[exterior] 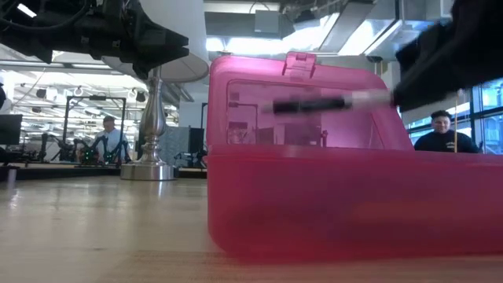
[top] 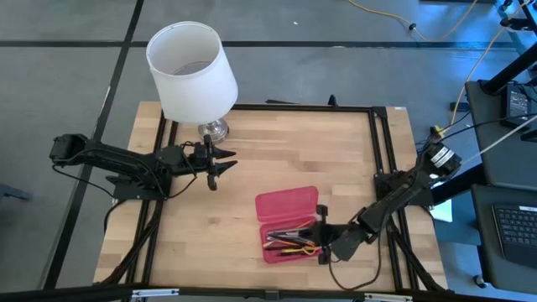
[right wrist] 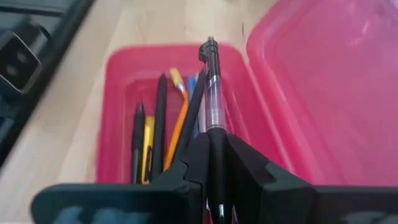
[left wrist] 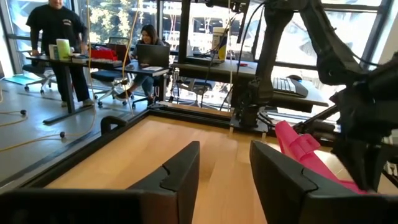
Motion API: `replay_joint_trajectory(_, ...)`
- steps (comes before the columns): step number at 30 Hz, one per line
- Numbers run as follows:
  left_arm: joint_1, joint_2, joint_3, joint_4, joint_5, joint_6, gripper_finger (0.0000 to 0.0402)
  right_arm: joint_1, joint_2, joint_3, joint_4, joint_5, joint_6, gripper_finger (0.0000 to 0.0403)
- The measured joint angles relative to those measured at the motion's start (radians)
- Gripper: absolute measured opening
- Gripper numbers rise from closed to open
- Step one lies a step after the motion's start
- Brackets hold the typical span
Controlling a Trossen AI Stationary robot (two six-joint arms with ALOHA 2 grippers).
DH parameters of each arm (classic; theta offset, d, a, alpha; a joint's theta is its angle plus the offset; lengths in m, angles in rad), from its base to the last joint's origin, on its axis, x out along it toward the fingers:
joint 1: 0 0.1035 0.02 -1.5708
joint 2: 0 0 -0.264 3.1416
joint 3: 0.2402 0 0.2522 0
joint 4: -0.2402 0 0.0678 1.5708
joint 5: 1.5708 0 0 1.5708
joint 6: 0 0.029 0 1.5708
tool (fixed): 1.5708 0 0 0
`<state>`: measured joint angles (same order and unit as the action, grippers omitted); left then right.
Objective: Pick & place school supplies into a supply box
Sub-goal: Put the transparent pen into the pink supply box
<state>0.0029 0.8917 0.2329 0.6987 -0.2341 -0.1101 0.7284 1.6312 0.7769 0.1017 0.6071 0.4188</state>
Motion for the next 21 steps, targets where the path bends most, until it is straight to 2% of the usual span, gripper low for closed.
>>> replay_joint_trajectory(7,0.000,0.000,0.000,0.000,0.000,0.000,0.0136,0.000,0.070,-0.002,0.001,-0.003,0.062,0.0047)
replay_joint_trajectory(21,0.000,0.000,0.000,0.000,0.000,0.000,0.0136,-0.001,0.077,-0.002,0.001,-0.035,0.078,0.0076)
